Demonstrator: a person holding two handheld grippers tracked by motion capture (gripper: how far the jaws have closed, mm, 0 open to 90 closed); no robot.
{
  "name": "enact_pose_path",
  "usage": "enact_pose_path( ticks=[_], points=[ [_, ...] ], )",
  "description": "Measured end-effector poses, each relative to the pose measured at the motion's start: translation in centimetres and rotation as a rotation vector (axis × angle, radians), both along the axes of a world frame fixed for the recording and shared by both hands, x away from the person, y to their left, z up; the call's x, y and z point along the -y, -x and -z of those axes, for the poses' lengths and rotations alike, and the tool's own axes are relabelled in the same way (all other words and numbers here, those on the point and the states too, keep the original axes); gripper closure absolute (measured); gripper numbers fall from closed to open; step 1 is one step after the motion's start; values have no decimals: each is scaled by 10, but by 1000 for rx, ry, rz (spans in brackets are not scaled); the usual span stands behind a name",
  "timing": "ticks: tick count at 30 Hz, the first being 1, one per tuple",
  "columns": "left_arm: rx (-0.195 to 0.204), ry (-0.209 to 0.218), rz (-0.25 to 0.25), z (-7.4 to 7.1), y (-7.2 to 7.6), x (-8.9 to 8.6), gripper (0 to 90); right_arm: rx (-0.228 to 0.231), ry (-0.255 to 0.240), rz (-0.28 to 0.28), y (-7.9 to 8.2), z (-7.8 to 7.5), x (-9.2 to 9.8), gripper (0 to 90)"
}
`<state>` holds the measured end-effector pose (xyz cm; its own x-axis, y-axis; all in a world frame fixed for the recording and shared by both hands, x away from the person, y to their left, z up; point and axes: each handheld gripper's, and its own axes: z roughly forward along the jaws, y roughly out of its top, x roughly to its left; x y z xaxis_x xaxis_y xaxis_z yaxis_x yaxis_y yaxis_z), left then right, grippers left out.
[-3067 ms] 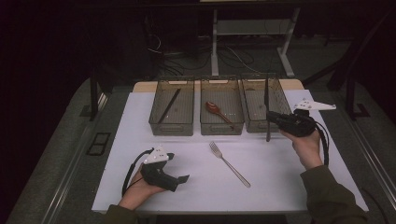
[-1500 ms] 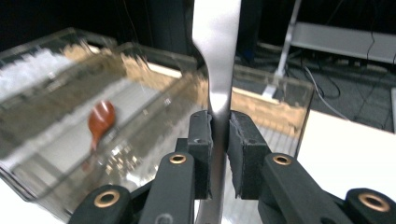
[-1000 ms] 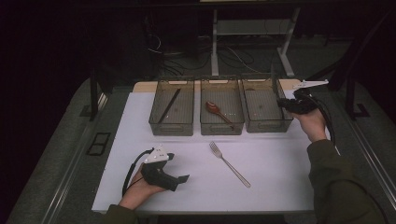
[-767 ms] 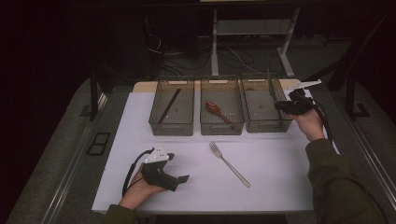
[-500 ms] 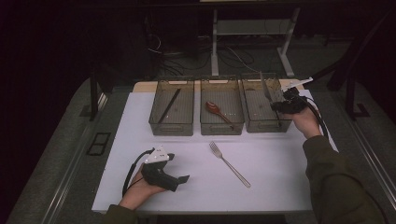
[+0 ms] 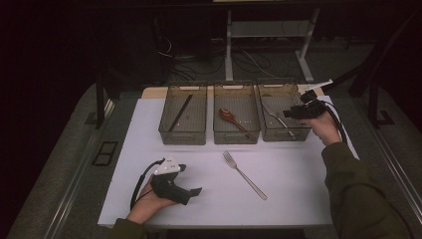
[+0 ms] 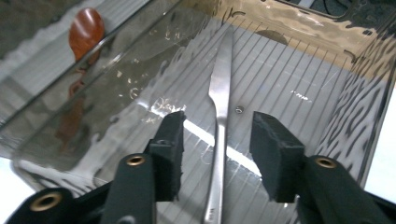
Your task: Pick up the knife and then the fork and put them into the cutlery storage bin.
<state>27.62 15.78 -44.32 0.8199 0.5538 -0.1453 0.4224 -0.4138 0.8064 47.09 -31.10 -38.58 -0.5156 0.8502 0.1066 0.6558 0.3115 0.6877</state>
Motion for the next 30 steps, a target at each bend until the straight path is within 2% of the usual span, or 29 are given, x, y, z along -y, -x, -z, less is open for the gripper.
enact_pose_path(
  ticks=[3, 6, 7, 9, 16, 23, 30],
  points=[
    [-1, 0, 0, 0, 0, 0, 0, 14, -46, 9, 5, -5, 1, 474],
    [0, 1, -1, 0, 0, 0, 0, 40, -43, 19, 11, -12, 0, 441],
    [0, 0, -1, 0, 0, -1, 0, 40, -46, 20, 14, -15, -1, 454],
    [0, -1, -1, 0, 0, -1, 0, 37, -60, 3, 20, -20, -3, 456],
    [0, -2, -4, 0, 0, -1, 0, 54, -54, -53, 46, -29, -15, 469],
    [0, -1, -4, 0, 0, -1, 0, 29, -58, -126, 78, -23, -30, 616],
    [1, -3, -5, 0, 1, -1, 0, 6, -70, -211, 107, -6, -45, 773]
  ],
)
